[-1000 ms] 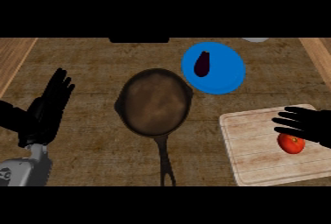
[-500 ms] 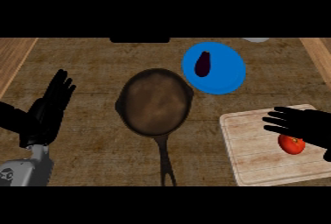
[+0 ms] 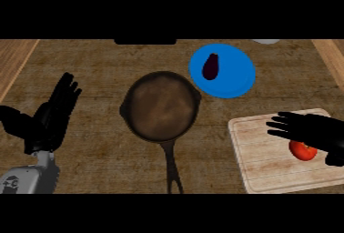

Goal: Pick the tomato from the cutting board and place it in the pan

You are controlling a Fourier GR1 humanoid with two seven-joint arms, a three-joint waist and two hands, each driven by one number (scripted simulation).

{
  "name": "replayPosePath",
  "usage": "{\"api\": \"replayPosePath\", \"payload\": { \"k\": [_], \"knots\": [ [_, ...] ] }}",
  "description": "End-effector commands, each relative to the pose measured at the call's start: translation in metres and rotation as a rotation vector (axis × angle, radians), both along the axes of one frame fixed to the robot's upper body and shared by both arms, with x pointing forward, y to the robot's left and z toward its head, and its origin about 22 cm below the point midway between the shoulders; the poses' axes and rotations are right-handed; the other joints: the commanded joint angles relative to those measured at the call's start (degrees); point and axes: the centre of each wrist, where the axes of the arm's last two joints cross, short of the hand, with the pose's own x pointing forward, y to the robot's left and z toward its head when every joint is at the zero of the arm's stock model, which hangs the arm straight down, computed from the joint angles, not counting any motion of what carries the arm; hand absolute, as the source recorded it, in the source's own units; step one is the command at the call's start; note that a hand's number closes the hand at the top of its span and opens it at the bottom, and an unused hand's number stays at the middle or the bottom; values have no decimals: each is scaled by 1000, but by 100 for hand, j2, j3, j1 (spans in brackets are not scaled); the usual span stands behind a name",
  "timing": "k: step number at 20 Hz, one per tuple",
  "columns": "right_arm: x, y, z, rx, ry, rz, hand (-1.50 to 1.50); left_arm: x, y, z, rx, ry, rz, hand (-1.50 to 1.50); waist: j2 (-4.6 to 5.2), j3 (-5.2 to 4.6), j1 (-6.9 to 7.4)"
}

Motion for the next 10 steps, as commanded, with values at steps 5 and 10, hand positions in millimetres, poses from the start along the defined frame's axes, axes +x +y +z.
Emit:
{"api": "replayPosePath", "payload": {
  "k": [5, 10],
  "knots": [
    [2, 0, -37, 3, 45, 2, -150, 6, 4, 0, 8, -3, 5, 0, 5, 0, -5],
    [-2, 9, -62, 19, 39, 106, 150, 10, -3, -7, 8, -10, -1, 0, 12, 1, -3]
  ]
}}
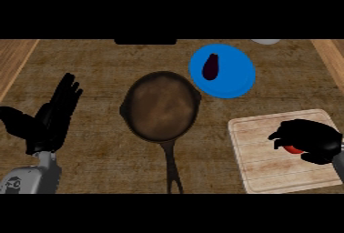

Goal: Pick the tomato from the cutting board and place it in the pan

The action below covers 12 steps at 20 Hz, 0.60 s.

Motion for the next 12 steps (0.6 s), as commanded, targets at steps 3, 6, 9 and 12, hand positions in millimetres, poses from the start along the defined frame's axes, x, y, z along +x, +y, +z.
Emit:
{"api": "replayPosePath", "payload": {
  "k": [3, 6, 9, 12],
  "knots": [
    [-12, -5, -22, 60, 19, 76, 150, -7, 3, -5, -14, 9, 8, 0, 9, 19, -9],
    [-3, 5, -29, 80, 34, 75, 150, 7, 7, 0, -4, 1, 15, 0, 16, 19, -9],
    [18, 9, -3, 117, 49, 61, 150, 6, 8, -9, -9, -14, -11, 0, 17, 16, -9],
    [1, -23, -9, 180, 16, 42, 150, -11, -12, -10, -4, 4, 1, 0, 10, 20, 2]
  ]
}}
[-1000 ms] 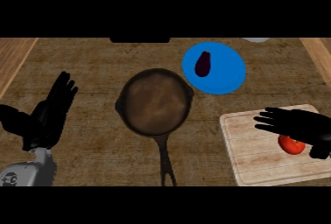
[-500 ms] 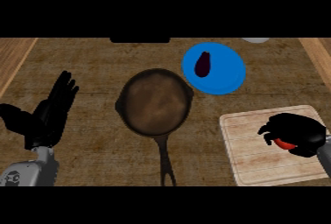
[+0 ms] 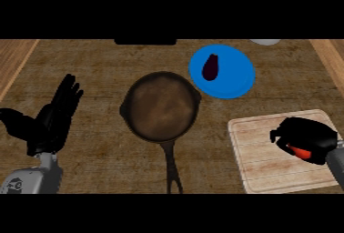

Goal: Pick the tomato from the cutting board and place it in the pan

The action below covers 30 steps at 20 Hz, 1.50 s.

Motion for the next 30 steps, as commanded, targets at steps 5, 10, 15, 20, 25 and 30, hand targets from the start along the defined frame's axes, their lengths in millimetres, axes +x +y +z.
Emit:
{"api": "replayPosePath", "payload": {
  "k": [5, 10, 15, 20, 25, 30],
  "knots": [
    [-7, 129, -35, 228, -2, -241, 150, 0, 11, -5, 3, 34, 31, 0, -60, 8, -91],
    [-1, 189, -19, 303, -117, -395, 150, 2, 11, -3, 9, 34, 32, 0, -185, -12, -138],
    [7, 236, 40, 382, -400, -499, 150, 2, 5, -8, 3, 51, 5, 0, -249, 1, 21],
    [-2, 275, 84, 427, -556, -606, 150, 7, -2, -4, 6, 38, -29, 0, -201, 6, 263],
    [-21, 311, 108, 442, -617, -764, 150, 14, -15, 3, 12, 16, -69, 0, -113, 17, 403],
    [-33, 343, 133, 495, -682, -971, 150, 18, -21, 6, 2, 14, -94, 0, -12, 22, 567]
  ]
}}
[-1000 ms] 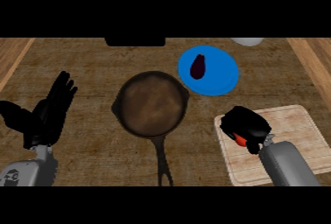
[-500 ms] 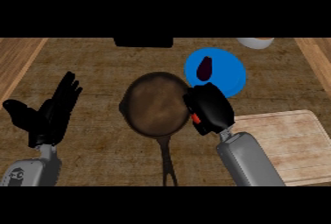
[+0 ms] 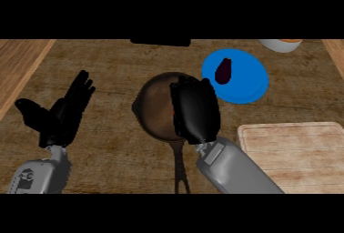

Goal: Pick the tomato from the cutting board and place it in the pan

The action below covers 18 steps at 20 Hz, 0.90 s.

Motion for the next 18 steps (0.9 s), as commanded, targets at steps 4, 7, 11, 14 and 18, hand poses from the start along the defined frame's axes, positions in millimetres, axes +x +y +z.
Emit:
{"api": "replayPosePath", "payload": {
  "k": [4, 7, 11, 14, 18],
  "knots": [
    [-19, 53, 27, 108, -36, -223, 150, 5, -8, 4, -1, -24, -15, 0, 115, 9, 86],
    [-13, 69, 46, 152, -30, -251, 150, 6, 1, -1, 8, -22, 24, 0, 129, 12, -83],
    [15, 70, 44, 210, -63, -259, 150, 2, 14, 3, -7, -40, 40, 0, 141, 17, -192],
    [31, 62, 25, 249, -47, -225, 150, 18, 3, 8, 3, -42, 37, 0, 155, 21, -316],
    [49, 57, -6, 235, -24, -192, 150, 19, -1, 18, 3, -35, 45, 0, 152, 23, -307]
  ]
}}
